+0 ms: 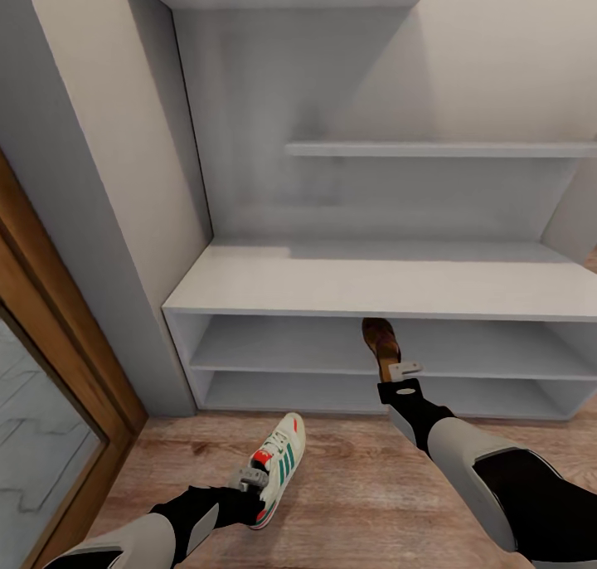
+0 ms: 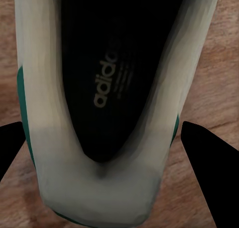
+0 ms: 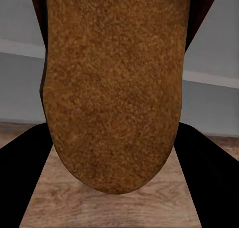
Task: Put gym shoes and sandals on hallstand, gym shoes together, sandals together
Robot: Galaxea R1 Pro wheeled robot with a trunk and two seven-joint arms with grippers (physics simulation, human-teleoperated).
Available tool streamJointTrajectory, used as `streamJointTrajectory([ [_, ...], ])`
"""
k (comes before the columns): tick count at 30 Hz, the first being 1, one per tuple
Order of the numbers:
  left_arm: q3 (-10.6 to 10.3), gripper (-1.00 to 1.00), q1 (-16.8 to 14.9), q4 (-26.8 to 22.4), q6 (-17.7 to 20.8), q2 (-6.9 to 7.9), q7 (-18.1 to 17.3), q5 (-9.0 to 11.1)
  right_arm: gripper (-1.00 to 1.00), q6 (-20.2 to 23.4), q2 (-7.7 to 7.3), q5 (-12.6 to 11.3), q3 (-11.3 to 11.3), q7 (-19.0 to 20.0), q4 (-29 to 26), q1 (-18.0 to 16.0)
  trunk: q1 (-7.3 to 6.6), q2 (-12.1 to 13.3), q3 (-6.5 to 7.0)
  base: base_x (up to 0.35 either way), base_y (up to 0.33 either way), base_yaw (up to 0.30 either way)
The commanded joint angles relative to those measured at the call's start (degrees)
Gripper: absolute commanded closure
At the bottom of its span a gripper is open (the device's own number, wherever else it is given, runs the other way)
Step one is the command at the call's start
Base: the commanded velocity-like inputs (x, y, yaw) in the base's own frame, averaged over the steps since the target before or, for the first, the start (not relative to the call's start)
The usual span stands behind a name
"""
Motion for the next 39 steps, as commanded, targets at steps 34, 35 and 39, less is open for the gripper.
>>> streamJointTrajectory([
  [34,0.5,1.0,0.0,-0.1,0.6,-0.01,-0.3,-0.6,1.0,0.3,-0.34,-0.5,0.4,-0.3,1.0,0.0,-0.01,0.0,-0.05,0.033,0.0,0.0],
  [35,0.5,1.0,0.0,-0.1,0.7,-0.01,-0.4,-0.6,1.0,0.3,-0.34,-0.5,0.4,-0.3,1.0,0.0,-0.01,0.0,-0.05,0.003,0.0,0.0],
  [39,0.4,1.0,0.0,-0.1,1.0,0.04,-0.5,-1.7,1.0,0.3,-0.34,-0.5,0.4,-0.3,1.0,0.0,-0.01,0.0,-0.05,0.001,0.0,0.0],
])
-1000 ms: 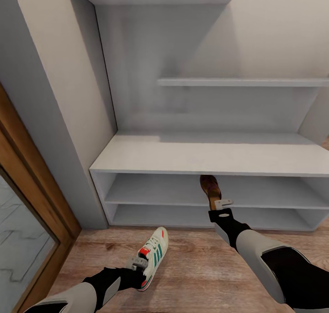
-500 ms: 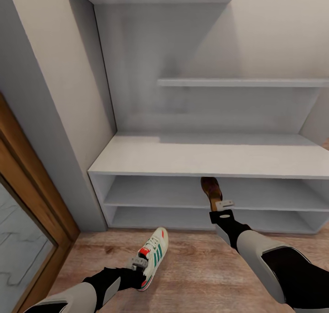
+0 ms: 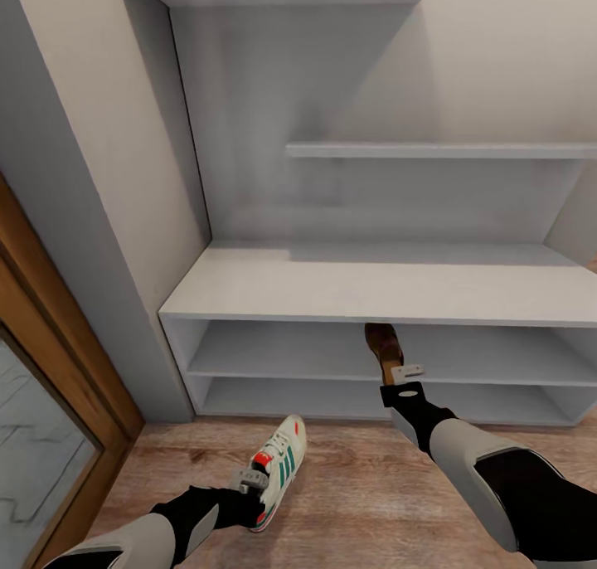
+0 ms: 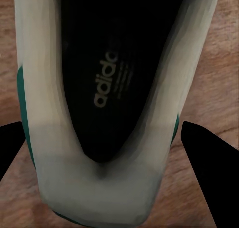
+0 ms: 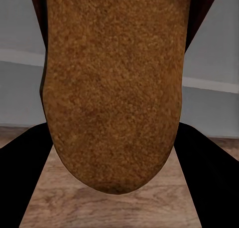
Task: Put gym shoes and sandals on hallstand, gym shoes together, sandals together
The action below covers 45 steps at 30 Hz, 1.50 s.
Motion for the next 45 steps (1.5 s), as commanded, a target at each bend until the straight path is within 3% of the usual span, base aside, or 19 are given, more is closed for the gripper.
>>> streamJointTrajectory([
  [1,0.5,1.0,0.0,-0.2,1.2,0.01,-0.2,-1.8,1.0,0.3,0.01,-0.4,0.5,-0.2,-0.1,0.0,-0.01,0.0,-0.05,0.0,0.0,0.0],
  [3,0.4,1.0,0.0,-0.2,3.9,0.03,0.0,-6.2,1.0,0.3,0.01,-0.4,0.5,-0.2,-0.1,0.0,-0.01,0.0,-0.05,0.0,0.0,0.0],
  [9,0.4,1.0,0.0,-0.2,5.3,0.04,0.1,-8.6,1.0,0.3,0.01,-0.4,0.5,-0.2,-0.1,0.0,-0.01,0.0,-0.05,0.0,0.0,0.0],
  [45,0.4,1.0,0.0,-0.2,5.7,0.04,0.2,-9.3,1.0,0.3,0.01,-0.4,0.5,-0.2,-0.1,0.0,-0.01,0.0,-0.05,0.046,0.0,0.0],
])
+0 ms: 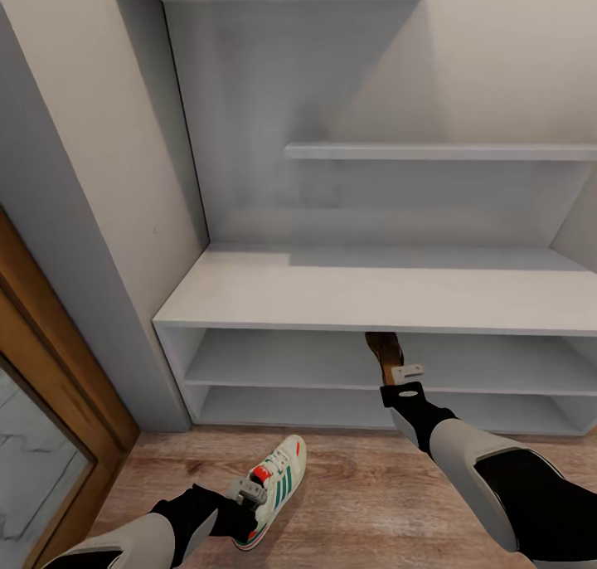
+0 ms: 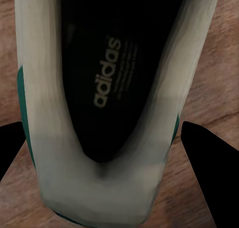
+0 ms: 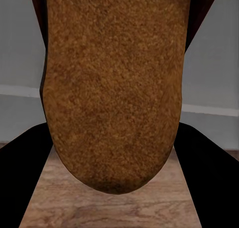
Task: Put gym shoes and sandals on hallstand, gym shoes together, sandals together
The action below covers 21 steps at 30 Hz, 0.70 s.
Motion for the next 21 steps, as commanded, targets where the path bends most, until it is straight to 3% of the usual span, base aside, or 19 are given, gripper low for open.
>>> streamJointTrajectory([
  [1,0.5,1.0,0.0,-0.2,0.4,-0.01,-0.2,-0.5,1.0,0.3,0.01,-0.4,0.5,-0.2,-0.1,0.0,-0.01,0.0,-0.05,0.002,0.0,0.0],
  [21,0.5,1.0,0.0,-0.2,0.4,-0.01,-0.2,-0.5,1.0,0.3,0.01,-0.4,0.5,-0.2,0.0,0.0,-0.01,0.0,-0.05,0.027,0.0,0.0],
])
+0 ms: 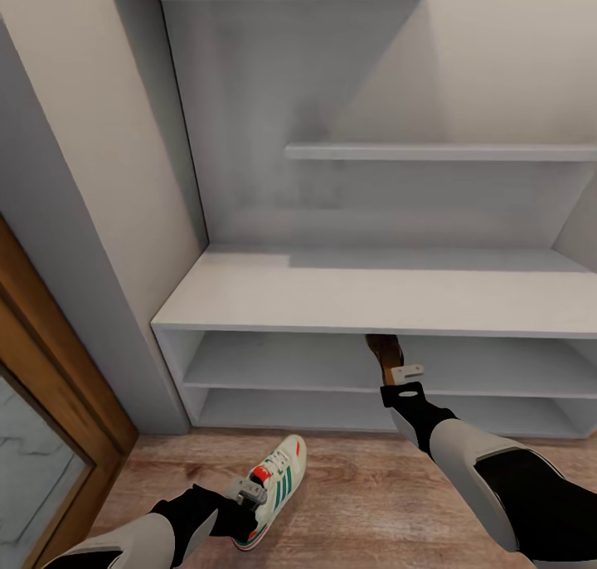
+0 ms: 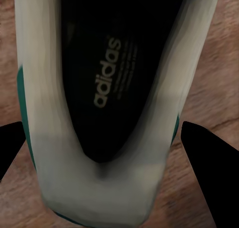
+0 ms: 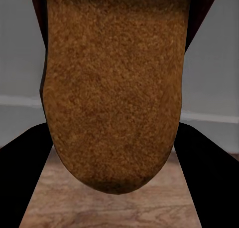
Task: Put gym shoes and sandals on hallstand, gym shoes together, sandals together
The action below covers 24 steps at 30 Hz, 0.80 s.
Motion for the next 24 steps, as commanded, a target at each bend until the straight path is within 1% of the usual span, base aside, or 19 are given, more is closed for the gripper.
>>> streamJointTrajectory([
  [1,0.5,1.0,0.0,-0.2,0.4,-0.01,-0.2,-0.5,1.0,0.4,0.01,-0.4,0.5,-0.2,-0.1,0.0,-0.01,0.0,-0.05,0.081,0.0,0.0],
  [24,0.5,1.0,0.0,-0.2,0.4,-0.01,-0.2,-0.5,1.0,0.3,0.01,-0.4,0.5,-0.2,-0.1,0.0,-0.01,0.0,-0.05,0.064,0.0,0.0],
])
